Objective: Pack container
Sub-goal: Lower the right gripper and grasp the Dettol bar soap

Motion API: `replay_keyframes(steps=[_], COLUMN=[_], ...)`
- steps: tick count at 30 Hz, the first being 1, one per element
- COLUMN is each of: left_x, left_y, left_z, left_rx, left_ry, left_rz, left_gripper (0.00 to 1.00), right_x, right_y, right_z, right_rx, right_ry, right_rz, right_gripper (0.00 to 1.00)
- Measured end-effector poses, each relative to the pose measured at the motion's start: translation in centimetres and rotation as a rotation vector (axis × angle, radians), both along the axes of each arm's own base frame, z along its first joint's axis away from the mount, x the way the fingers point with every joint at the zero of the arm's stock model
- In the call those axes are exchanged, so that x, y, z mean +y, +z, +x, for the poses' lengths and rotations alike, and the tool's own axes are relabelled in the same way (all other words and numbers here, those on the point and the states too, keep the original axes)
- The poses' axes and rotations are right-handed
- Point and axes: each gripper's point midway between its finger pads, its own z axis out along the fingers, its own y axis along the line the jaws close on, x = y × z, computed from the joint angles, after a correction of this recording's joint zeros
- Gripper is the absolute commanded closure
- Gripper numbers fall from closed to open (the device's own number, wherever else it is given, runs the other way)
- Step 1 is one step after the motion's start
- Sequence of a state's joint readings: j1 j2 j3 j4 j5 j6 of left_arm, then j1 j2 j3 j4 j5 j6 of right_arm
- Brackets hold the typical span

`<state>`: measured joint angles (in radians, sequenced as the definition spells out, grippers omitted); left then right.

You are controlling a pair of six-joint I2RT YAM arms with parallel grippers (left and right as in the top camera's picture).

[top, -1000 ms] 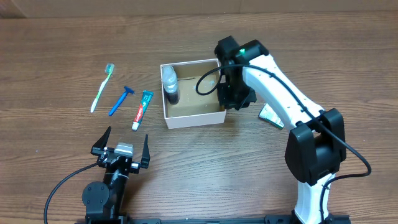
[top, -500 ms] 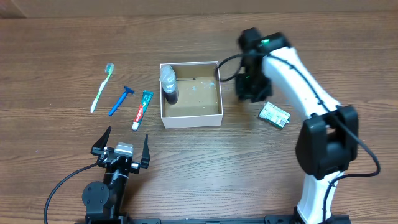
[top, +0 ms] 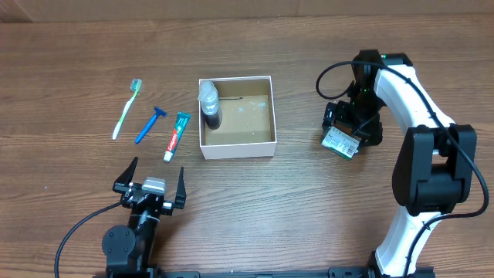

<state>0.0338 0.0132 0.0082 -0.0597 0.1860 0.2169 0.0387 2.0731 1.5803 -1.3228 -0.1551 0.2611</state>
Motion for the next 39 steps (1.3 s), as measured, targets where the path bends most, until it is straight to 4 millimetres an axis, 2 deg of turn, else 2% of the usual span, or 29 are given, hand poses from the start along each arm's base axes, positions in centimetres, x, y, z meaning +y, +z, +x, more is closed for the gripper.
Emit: replay_keyframes(steps=[10, 19, 20, 22, 24, 39], left_x=[0.0, 0.0, 0.0, 0.0, 0.0, 0.0], left_y=[0.0, 0.0, 0.0, 0.0, 0.0, 0.0], left_z=[0.0, 0.0, 0.0, 0.0, 0.0, 0.0], left_rx=[0.0, 0.0, 0.0, 0.0, 0.0, 0.0], left_ry=[0.0, 0.0, 0.0, 0.0, 0.0, 0.0], left_rz=[0.0, 0.0, 0.0, 0.0, 0.0, 0.0], left_gripper=[0.0, 0.0, 0.0, 0.0, 0.0, 0.0], right_x=[0.1, -0.2, -0.2, -0.3, -0.4, -0.4], right_y=[-3.8, -4.0, -4.0, -4.0, -4.1, -4.1], right_z=[0.1, 0.2, 0.3, 0.3, 0.2, 0.1], right_rx=[-0.042, -0.094, -0.095, -0.095, -0.092, -0.092], right_ry=[-0.07, -0.16, -0.164, -0.168, -0.172, -0.176], right_rz=[-0.003, -0.03, -0.032, -0.036, -0.045, -0.046], right_gripper=[0.0, 0.01, 0.04, 0.17, 0.2, 0.21])
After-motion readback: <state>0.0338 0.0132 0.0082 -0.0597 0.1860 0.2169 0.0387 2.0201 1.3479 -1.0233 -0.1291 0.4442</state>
